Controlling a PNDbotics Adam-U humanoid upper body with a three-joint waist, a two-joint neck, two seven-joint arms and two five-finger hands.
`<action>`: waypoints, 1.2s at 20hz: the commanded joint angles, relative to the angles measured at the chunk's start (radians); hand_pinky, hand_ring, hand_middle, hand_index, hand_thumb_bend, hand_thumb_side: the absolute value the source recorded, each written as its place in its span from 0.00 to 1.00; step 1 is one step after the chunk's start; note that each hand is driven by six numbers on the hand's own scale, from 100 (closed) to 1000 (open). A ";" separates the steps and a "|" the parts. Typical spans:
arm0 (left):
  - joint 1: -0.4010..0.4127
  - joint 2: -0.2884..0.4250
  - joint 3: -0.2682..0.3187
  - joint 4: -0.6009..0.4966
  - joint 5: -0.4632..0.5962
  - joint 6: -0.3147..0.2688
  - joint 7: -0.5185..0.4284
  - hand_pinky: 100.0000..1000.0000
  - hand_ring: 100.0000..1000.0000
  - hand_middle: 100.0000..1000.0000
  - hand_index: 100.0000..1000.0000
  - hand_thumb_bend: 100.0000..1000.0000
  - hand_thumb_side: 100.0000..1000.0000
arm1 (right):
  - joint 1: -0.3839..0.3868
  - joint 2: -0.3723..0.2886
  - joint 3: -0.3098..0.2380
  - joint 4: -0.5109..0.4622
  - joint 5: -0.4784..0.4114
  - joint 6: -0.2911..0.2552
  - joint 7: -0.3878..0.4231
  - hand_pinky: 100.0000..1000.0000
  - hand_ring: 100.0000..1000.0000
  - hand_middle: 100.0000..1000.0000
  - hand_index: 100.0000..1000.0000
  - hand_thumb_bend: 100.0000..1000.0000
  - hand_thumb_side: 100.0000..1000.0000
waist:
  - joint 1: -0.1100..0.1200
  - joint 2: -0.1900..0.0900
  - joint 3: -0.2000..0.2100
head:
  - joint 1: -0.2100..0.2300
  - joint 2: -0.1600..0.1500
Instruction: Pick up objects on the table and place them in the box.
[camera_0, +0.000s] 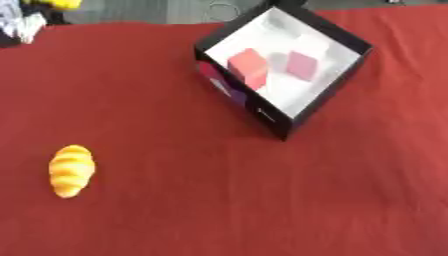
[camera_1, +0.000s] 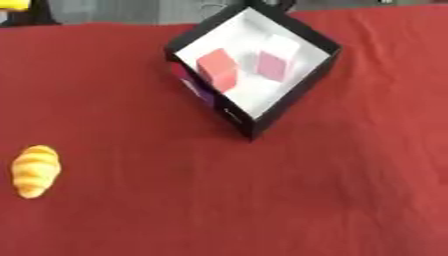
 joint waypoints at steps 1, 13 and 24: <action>-0.124 -0.105 -0.056 0.049 0.003 -0.030 -0.110 0.61 0.52 0.38 0.58 0.07 0.00 | -0.013 -0.043 -0.009 -0.025 -0.040 0.003 -0.013 0.89 0.83 0.80 0.89 0.00 0.58 | -0.006 -0.039 -0.007 | -0.014 0.000; -0.330 -0.474 -0.035 0.664 -0.660 -0.242 -0.038 0.62 0.55 0.43 0.60 0.32 0.00 | -0.102 -0.017 0.023 -0.042 -0.119 0.011 -0.012 0.89 0.84 0.80 0.89 0.00 0.57 | -0.036 -0.002 -0.128 | 0.067 -0.065; -0.361 -0.515 0.029 0.824 -0.955 -0.305 0.081 0.83 0.82 0.73 0.90 0.54 0.37 | -0.128 -0.014 0.034 -0.036 -0.123 0.021 0.020 0.89 0.83 0.80 0.89 0.00 0.59 | -0.021 0.014 -0.169 | 0.091 -0.078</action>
